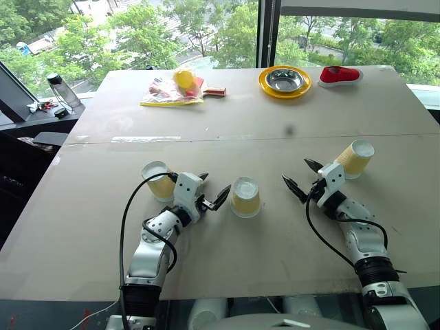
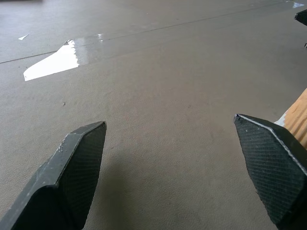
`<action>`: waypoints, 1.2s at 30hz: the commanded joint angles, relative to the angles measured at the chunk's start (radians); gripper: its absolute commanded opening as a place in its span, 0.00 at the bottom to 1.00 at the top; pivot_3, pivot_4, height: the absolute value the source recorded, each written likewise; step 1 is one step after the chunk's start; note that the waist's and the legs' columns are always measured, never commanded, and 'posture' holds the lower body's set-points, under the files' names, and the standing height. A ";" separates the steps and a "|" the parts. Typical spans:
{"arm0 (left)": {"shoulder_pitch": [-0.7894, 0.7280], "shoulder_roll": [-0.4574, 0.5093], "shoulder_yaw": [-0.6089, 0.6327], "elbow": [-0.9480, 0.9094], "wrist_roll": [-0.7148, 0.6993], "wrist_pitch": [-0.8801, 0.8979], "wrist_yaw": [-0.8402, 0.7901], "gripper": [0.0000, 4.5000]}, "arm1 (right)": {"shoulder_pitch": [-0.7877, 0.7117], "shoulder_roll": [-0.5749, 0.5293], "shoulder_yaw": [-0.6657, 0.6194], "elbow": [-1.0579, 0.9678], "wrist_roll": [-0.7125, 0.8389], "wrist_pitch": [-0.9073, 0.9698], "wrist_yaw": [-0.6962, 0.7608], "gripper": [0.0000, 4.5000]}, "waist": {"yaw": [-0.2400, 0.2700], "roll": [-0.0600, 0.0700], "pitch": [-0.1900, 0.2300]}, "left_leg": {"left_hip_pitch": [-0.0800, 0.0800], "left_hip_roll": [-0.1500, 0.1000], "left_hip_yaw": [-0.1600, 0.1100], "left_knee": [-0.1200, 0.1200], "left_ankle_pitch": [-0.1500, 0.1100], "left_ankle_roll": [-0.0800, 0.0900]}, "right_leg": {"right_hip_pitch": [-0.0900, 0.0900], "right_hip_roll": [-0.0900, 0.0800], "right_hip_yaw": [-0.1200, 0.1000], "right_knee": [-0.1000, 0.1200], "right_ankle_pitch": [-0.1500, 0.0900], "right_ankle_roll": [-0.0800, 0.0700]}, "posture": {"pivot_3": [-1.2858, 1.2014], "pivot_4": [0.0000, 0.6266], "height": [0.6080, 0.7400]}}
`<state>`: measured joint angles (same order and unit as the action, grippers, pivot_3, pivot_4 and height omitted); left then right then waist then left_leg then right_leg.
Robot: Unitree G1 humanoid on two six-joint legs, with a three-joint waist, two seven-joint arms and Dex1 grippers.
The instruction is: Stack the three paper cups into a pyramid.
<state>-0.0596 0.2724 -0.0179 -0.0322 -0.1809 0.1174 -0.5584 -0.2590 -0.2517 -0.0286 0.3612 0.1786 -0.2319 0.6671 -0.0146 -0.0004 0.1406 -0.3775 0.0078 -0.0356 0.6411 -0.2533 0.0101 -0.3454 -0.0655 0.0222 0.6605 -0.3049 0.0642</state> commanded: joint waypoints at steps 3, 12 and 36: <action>0.040 0.030 0.001 -0.013 -0.023 0.013 -0.037 0.98 | 0.025 -0.013 0.016 -0.050 0.000 0.027 0.006 1.00 | 0.000 0.000 0.000 | 0.000 0.000 0.000 0.000 0.000 0.000 | 0.000 0.000 0.000 0.000 0.000 0.000 | 0.52 0.24 1.00; 0.068 0.048 0.020 -0.022 -0.033 0.004 -0.036 0.98 | 0.032 -0.045 0.016 -0.048 0.003 0.034 0.026 1.00 | -0.001 0.000 0.000 | -0.001 0.000 0.001 -0.005 0.000 0.000 | -0.003 -0.001 0.000 -0.004 0.000 0.000 | 0.52 0.24 1.00; 0.396 0.326 0.181 -0.420 -0.348 0.061 -0.344 0.98 | 0.107 -0.201 0.089 -0.447 0.273 0.325 0.352 1.00 | -0.002 -0.002 0.005 | -0.021 0.003 0.001 -0.007 0.000 0.000 | -0.023 -0.006 0.004 -0.004 0.000 0.000 | 0.52 0.24 1.00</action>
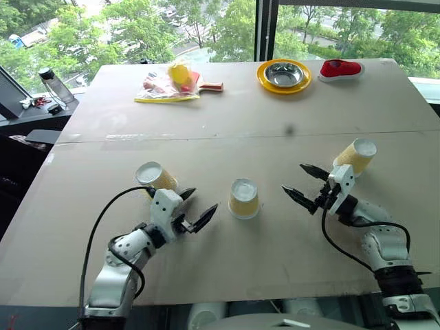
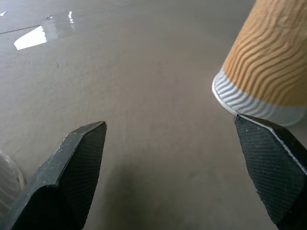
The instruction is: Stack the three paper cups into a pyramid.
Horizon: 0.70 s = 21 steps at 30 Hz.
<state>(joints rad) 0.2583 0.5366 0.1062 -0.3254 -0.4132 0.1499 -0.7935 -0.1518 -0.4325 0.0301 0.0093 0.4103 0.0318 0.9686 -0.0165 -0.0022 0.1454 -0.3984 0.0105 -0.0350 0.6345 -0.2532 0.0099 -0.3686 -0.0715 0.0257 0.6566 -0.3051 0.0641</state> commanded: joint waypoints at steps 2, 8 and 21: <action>0.149 0.118 0.102 -0.195 -0.181 0.059 -0.164 0.98 | -0.020 -0.025 0.059 -0.129 0.028 0.090 0.049 1.00 | 0.001 -0.001 0.001 | 0.000 0.000 0.000 0.000 0.000 0.000 | 0.000 -0.001 0.000 0.000 0.000 0.000 | 0.52 0.24 1.00; 0.249 0.186 0.221 -0.302 -0.267 0.077 -0.224 0.98 | -0.092 -0.005 0.133 -0.172 -0.012 0.138 0.031 1.00 | 0.006 -0.004 0.005 | 0.000 -0.001 0.000 0.000 0.000 0.000 | 0.000 -0.002 0.000 0.000 0.000 -0.001 | 0.52 0.24 1.00; 0.217 0.144 0.243 -0.302 -0.226 0.057 -0.177 0.98 | -0.187 0.057 0.235 -0.165 -0.040 0.189 0.056 1.00 | 0.003 -0.007 0.008 | 0.000 -0.001 0.001 0.000 0.000 0.000 | -0.001 0.002 -0.005 0.000 0.000 -0.001 | 0.52 0.24 1.00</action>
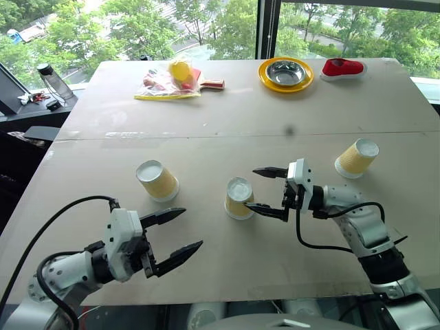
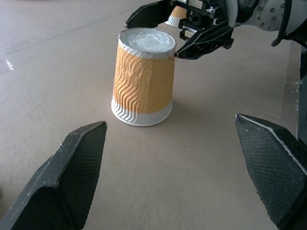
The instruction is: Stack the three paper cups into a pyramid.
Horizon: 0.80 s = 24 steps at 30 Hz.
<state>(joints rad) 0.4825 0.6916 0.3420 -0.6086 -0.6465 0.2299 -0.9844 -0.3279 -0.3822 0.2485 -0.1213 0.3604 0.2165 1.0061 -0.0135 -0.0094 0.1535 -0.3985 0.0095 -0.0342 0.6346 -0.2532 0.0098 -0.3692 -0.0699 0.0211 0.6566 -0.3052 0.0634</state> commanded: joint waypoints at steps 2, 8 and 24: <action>-0.015 -0.019 0.007 -0.016 0.014 -0.026 0.021 0.98 | -0.015 0.015 0.029 -0.033 0.010 0.006 0.025 1.00 | 0.000 0.000 0.000 | 0.000 0.000 0.000 0.000 0.000 0.000 | 0.000 0.001 0.000 0.000 0.000 0.000 | 0.52 0.24 1.00; -0.018 -0.033 0.006 -0.018 0.018 -0.024 0.029 0.98 | -0.041 0.033 0.055 -0.014 -0.002 0.019 0.025 1.00 | -0.001 0.000 0.000 | 0.000 0.000 0.000 0.000 0.000 0.000 | 0.000 0.003 0.000 0.001 0.000 0.000 | 0.52 0.24 1.00; -0.046 -0.065 -0.041 -0.075 0.006 0.004 0.102 1.00 | -0.120 0.092 -0.020 0.083 0.014 0.001 -0.030 0.44 | -0.002 0.000 0.000 | 0.001 0.000 0.000 0.001 0.000 0.000 | 0.000 0.003 0.000 0.003 0.000 0.000 | 0.52 0.24 1.00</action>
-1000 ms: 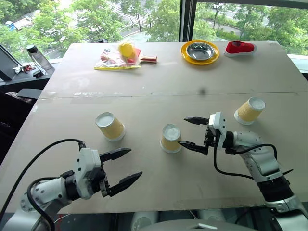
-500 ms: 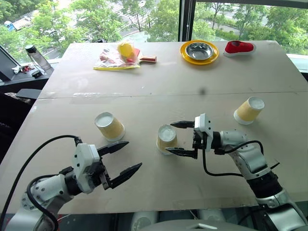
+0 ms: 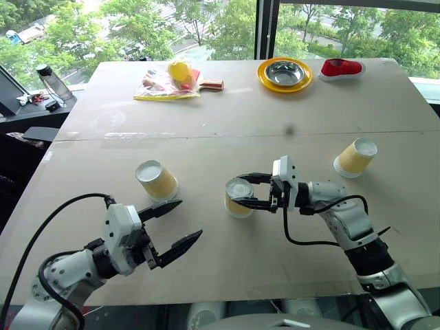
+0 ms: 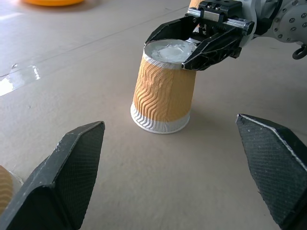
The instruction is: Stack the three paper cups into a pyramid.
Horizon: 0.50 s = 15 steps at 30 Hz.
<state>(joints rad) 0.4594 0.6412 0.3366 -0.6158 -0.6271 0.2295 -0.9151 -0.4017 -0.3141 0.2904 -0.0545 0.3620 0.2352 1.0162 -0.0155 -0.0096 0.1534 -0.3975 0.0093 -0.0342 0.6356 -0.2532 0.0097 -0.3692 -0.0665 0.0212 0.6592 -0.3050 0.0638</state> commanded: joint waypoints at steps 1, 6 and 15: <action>-0.034 -0.018 -0.051 -0.075 -0.012 0.012 0.043 1.00 | -0.064 0.037 -0.072 0.038 0.007 -0.025 -0.060 0.44 | 0.000 0.000 0.000 | 0.000 0.000 0.000 0.000 0.000 0.000 | 0.000 0.000 0.000 0.000 0.000 0.000 | 0.52 0.24 1.00; -0.137 -0.035 -0.112 -0.076 -0.014 0.068 0.126 1.00 | -0.190 0.103 -0.125 0.233 -0.082 -0.070 -0.226 0.44 | -0.002 0.000 0.000 | 0.001 0.000 0.000 0.001 0.000 0.000 | 0.000 0.002 0.001 0.003 0.000 0.000 | 0.52 0.24 1.00; -0.257 -0.084 -0.203 -0.068 0.017 0.117 0.234 1.00 | -0.269 0.148 -0.169 0.388 -0.098 -0.076 -0.271 0.74 | -0.003 -0.001 0.000 | 0.000 0.000 0.001 0.002 0.003 -0.005 | -0.001 0.003 0.002 0.003 0.000 0.000 | 0.52 0.24 1.00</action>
<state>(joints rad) 0.2086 0.5580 0.1362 -0.6591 -0.6114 0.3469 -0.6919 -0.6704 -0.1730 0.1433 0.3555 0.2449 0.1655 0.7369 -0.0189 -0.0101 0.1530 -0.3975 0.0094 -0.0328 0.6371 -0.2503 0.0049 -0.3708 -0.0633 0.0231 0.6627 -0.3047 0.0643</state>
